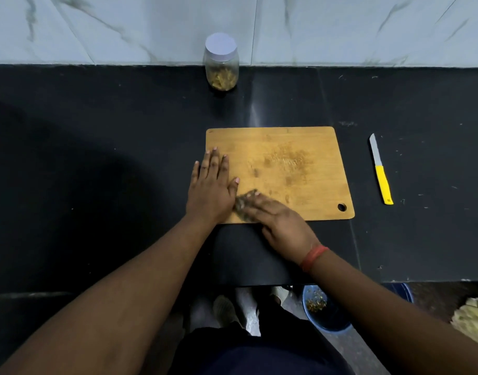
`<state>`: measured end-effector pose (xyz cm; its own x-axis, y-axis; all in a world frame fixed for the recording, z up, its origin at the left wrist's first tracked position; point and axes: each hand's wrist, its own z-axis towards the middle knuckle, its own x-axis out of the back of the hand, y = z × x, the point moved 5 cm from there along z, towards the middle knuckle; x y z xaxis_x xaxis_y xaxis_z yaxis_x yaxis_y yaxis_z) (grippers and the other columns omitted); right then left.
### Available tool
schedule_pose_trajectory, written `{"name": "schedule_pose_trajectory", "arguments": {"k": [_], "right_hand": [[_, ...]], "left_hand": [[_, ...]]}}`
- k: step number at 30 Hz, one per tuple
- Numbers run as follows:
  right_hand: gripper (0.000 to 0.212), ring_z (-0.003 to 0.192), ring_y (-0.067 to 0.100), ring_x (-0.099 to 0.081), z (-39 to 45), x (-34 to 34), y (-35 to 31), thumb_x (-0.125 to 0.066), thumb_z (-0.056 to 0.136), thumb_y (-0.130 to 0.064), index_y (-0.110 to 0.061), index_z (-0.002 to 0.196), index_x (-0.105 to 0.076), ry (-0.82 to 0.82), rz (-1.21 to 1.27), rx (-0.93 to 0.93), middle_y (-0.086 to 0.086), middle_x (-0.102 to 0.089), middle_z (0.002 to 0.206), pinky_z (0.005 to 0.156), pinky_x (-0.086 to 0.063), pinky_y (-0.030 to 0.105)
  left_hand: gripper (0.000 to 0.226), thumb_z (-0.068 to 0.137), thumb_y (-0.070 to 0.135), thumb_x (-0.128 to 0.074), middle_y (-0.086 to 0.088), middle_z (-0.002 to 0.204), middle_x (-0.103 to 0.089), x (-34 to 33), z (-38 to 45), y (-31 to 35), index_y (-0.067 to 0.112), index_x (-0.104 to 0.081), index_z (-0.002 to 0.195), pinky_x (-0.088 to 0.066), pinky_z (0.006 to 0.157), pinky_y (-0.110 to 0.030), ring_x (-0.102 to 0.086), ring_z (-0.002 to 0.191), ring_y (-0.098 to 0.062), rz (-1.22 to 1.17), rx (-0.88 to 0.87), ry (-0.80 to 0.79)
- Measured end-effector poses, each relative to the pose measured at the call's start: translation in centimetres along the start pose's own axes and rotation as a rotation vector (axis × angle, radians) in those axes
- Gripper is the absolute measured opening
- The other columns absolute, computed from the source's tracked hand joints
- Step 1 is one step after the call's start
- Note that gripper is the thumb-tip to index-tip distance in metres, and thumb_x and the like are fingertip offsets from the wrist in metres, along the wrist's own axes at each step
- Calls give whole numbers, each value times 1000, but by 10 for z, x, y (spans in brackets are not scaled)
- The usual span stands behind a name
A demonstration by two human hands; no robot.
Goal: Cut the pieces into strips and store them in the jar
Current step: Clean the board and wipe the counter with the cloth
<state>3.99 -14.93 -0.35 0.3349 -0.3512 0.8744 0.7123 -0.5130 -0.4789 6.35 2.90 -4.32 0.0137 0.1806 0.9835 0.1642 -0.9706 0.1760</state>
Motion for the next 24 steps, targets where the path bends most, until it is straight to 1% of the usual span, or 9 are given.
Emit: {"name": "schedule_pose_trajectory", "arguments": {"k": [2,3,6,7,10,12,17,20,24], "right_hand": [[58,137,17,-42,-1,12,5,-56,80,8,-16,133,-60,-21,112,21,3,-52,144,115,-29,22],[58,135,15,-44,6,23,17,-57,82,7,-19,133,-60,34,153,-47,1,-53,143,114,-30,22],[60,135,13,-42,45,65,78,-53,85,5,-22,138,-55,273,184,-391,-1,-50,145,118,-25,24],[61,137,15,-41,60,77,98,-51,86,4,-21,141,-52,303,152,-479,0,-48,147,119,-22,23],[59,140,19,-37,102,85,137,-48,90,2,-20,144,-47,254,70,-594,4,-42,151,117,-19,22],[59,139,21,-37,118,71,132,-47,90,2,-22,144,-47,182,-15,-526,4,-41,152,116,-21,24],[54,141,18,-35,90,42,68,-52,96,-6,-31,144,-47,83,-84,-161,-2,-39,153,114,-20,21],[55,139,19,-40,43,26,35,-54,90,-2,-26,140,-54,12,-30,-1,1,-46,149,113,-24,21],[47,133,21,-47,-15,12,6,-56,87,1,-17,129,-64,-134,61,248,4,-56,140,113,-36,30]], "left_hand": [[71,101,52,-11,-10,169,-3,1,1,0,14,-15,161,-3,126,-46,1,156,-24,4,-2,21],[71,101,52,-11,-9,169,-3,1,1,0,14,-14,161,-2,126,-46,1,156,-23,-1,-1,19],[70,101,54,-10,-7,169,0,1,0,1,17,-11,161,0,126,-45,4,156,-21,-9,6,12],[70,101,54,-10,-6,169,1,1,-1,0,17,-10,161,1,126,-45,6,156,-20,-14,6,12],[70,102,53,-10,-5,169,3,2,-1,1,17,-8,161,1,126,-45,7,155,-19,-2,12,8],[69,102,52,-11,-6,169,2,2,0,1,17,-9,161,1,126,-45,7,155,-19,11,20,13],[67,103,49,-13,-7,169,1,1,0,1,15,-9,161,-1,126,-46,6,156,-20,31,27,9],[68,102,48,-14,-8,169,0,1,1,0,14,-10,161,-1,126,-46,5,156,-21,45,28,6],[68,102,48,-12,-8,169,0,1,0,1,14,-9,161,1,126,-45,6,156,-20,23,31,7]]}}
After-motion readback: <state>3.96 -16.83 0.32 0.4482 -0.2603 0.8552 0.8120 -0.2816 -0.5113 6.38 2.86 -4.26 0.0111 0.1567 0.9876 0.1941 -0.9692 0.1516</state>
